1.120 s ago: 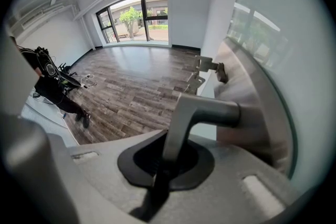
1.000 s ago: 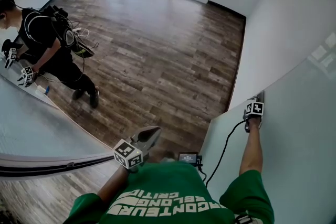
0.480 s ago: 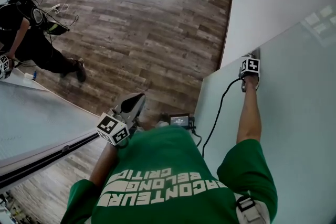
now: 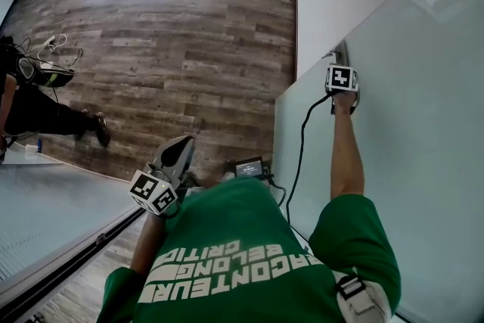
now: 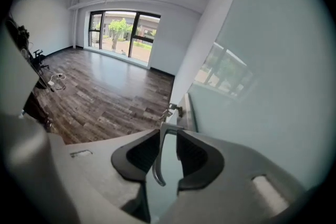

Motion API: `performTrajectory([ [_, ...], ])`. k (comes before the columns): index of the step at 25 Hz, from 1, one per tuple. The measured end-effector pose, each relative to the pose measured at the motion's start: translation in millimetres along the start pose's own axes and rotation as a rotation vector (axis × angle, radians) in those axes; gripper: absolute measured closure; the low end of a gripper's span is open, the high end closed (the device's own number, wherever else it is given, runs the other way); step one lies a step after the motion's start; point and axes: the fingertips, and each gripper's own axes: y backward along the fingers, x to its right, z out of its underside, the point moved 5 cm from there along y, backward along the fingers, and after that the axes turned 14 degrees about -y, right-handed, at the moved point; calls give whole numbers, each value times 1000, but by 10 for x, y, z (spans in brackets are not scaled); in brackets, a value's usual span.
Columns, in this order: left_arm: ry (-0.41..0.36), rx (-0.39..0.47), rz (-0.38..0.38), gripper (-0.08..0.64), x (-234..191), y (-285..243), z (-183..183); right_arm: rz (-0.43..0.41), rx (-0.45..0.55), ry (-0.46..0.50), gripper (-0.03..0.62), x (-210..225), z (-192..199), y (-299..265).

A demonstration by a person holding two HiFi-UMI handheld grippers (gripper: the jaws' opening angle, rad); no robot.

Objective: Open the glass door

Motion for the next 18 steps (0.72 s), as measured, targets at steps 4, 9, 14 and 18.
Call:
performTrajectory([
  [4, -5, 9, 36, 543, 24, -7, 5, -18, 166, 33, 498, -60, -78, 412],
  [9, -3, 18, 57, 543, 10, 55, -51, -95, 342, 58, 598, -284, 58, 1022],
  [14, -9, 12, 62, 543, -31, 84, -40, -286, 436, 104, 598, -675, 350, 1426],
  [18, -3, 4, 42, 543, -54, 133, -63, -449, 467, 72, 598, -975, 541, 1779],
])
